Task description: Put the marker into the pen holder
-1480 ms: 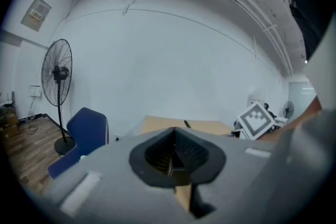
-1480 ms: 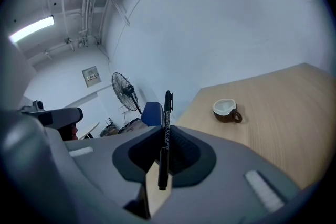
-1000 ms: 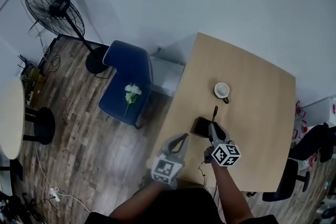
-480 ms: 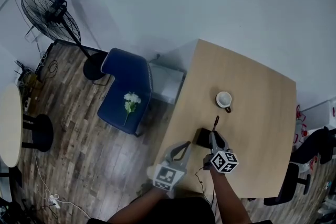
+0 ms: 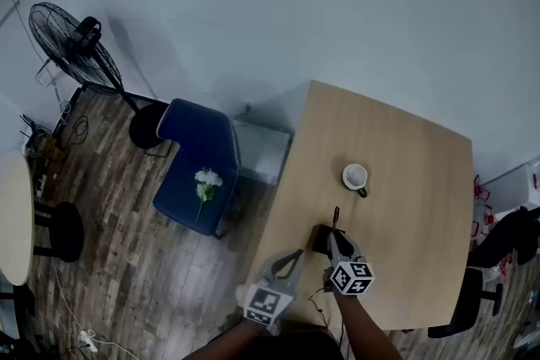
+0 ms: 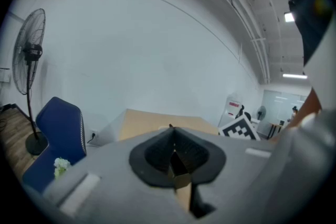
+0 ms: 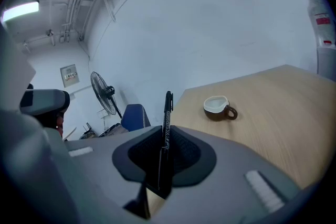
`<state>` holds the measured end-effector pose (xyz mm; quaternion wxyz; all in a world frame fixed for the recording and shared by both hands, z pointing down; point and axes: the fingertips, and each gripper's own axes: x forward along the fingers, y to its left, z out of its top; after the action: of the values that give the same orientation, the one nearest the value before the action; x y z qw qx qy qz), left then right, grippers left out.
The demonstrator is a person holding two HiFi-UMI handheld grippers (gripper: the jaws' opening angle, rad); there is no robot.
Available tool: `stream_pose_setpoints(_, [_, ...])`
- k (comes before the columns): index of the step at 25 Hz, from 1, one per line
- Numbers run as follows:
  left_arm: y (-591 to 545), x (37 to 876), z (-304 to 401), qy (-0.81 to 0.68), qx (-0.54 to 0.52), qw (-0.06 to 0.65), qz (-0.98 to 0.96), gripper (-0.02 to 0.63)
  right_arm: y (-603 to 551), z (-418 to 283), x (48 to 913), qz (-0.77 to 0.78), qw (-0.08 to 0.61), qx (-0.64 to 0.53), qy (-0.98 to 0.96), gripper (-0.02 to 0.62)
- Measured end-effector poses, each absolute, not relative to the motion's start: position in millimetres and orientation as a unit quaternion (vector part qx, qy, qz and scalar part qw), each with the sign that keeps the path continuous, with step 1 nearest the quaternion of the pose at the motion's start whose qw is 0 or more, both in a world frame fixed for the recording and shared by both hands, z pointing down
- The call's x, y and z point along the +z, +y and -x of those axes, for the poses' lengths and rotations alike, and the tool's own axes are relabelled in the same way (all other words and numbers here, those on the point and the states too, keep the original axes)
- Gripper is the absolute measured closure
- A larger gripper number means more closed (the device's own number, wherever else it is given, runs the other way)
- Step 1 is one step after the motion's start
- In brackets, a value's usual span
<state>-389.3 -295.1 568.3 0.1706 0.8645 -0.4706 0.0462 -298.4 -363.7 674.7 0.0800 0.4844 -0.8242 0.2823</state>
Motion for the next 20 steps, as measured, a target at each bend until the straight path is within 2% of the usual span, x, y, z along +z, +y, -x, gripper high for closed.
stream_pose_setpoints(14, [-288.3, 574.9, 399.9, -0.475, 0.048, 0.181, -0.86, 0.603, -367.6, 301.7, 680.0, -0.487, 0.112, 0.286, -0.818, 0.555])
stream_pose_setpoints(20, [-286.3, 573.5, 405.6, -0.476, 0.045, 0.178, -0.86, 0.603, -366.3, 300.1, 679.5, -0.495, 0.104, 0.291, -0.812, 0.563])
